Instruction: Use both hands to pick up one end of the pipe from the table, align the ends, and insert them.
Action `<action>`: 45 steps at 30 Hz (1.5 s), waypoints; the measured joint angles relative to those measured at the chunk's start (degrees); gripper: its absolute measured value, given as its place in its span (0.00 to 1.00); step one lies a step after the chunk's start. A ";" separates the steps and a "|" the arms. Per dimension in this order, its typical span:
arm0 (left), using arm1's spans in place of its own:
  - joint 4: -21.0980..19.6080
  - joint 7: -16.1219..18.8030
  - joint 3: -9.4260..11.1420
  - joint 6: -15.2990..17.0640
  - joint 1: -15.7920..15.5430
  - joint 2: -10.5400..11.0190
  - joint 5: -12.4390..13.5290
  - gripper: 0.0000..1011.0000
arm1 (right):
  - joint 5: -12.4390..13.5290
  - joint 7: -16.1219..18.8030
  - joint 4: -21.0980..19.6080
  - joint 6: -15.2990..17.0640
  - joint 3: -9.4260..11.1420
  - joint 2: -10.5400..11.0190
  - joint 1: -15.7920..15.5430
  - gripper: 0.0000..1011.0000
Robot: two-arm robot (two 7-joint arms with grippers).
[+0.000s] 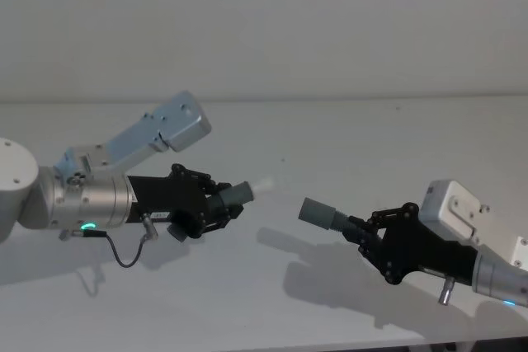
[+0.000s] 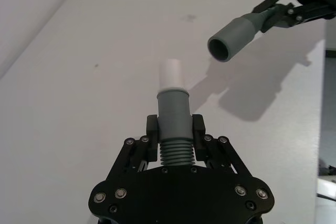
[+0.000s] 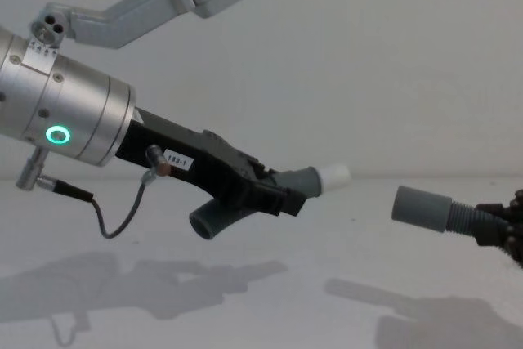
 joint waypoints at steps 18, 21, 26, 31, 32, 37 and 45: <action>2.73 -7.70 2.45 -3.63 -3.71 0.65 -2.07 0.34 | 4.43 6.86 0.93 -4.57 -0.71 1.57 2.14 0.11; 2.96 -8.06 2.61 -3.86 -3.99 0.67 -2.20 0.34 | 4.83 7.46 1.34 -4.80 -0.94 1.65 2.60 0.11; 3.36 -8.72 2.91 -4.29 -4.57 0.84 -2.47 0.34 | 5.09 8.00 2.03 -4.85 -1.30 1.77 3.29 0.10; 3.58 -9.23 3.13 -4.66 -5.04 1.19 -2.76 0.34 | 5.16 8.25 2.84 -4.82 -1.70 1.87 3.95 0.10; 3.59 -9.30 3.16 -4.72 -5.08 1.22 -2.80 0.34 | 5.16 8.27 2.91 -4.80 -1.74 1.88 4.04 0.10; 3.70 -9.91 3.35 -5.02 -5.45 1.51 -3.14 0.34 | 5.27 8.58 3.57 -4.58 -2.12 1.94 4.72 0.10; 4.13 -11.40 3.78 -5.54 -6.20 1.80 -3.96 0.34 | 5.60 9.17 3.87 -4.37 -2.74 2.04 5.62 0.10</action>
